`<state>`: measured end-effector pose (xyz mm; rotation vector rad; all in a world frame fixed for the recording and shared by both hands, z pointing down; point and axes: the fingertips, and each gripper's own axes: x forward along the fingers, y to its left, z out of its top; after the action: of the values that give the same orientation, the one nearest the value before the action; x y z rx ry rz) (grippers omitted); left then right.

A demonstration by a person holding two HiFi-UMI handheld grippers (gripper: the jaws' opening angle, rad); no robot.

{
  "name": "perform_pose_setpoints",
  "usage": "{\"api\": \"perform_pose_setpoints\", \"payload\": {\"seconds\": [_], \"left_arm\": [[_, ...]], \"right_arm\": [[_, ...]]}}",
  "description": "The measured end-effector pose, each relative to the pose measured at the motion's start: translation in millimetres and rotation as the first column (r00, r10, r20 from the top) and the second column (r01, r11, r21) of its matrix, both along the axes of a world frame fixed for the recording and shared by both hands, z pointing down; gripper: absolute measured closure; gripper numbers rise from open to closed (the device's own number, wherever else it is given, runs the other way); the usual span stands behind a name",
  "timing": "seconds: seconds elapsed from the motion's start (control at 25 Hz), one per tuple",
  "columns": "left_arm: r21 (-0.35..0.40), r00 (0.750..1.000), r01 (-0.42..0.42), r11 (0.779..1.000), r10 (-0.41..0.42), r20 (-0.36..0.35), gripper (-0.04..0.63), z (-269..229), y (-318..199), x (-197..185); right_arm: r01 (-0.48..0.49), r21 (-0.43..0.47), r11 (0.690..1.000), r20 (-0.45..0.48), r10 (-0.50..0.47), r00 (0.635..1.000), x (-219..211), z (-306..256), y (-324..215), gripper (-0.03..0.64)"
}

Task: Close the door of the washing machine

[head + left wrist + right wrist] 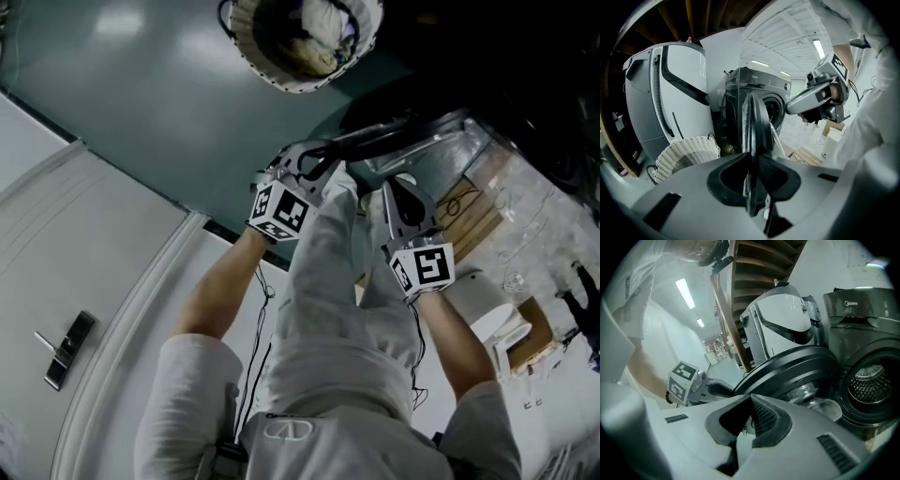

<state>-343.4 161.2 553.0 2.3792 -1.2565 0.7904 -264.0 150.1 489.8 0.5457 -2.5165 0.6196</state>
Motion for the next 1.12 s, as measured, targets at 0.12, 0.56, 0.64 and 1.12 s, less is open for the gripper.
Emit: {"api": "perform_pose_setpoints", "payload": {"seconds": [0.12,0.56,0.64,1.12], "left_arm": [[-0.008,1.000,0.017,1.000,-0.017,-0.001,0.526,0.1,4.1,7.6],[-0.080,0.997,0.080,0.994,-0.080,0.004,0.523,3.4,24.4,47.6],[-0.086,0.996,0.092,0.992,-0.091,0.006,0.523,3.9,26.1,54.4],[-0.122,0.986,0.169,0.978,-0.167,0.027,0.522,4.7,38.4,87.3]], "right_arm": [[-0.021,0.000,1.000,0.008,0.021,1.000,6.6,1.3,-2.7,0.606],[-0.058,-0.016,0.998,-0.044,0.057,0.997,66.7,21.2,5.0,0.606],[-0.061,-0.017,0.998,-0.055,0.060,0.997,79.0,26.0,5.9,0.606],[-0.102,-0.031,0.994,-0.064,0.100,0.993,116.7,34.8,19.6,0.606]]}}
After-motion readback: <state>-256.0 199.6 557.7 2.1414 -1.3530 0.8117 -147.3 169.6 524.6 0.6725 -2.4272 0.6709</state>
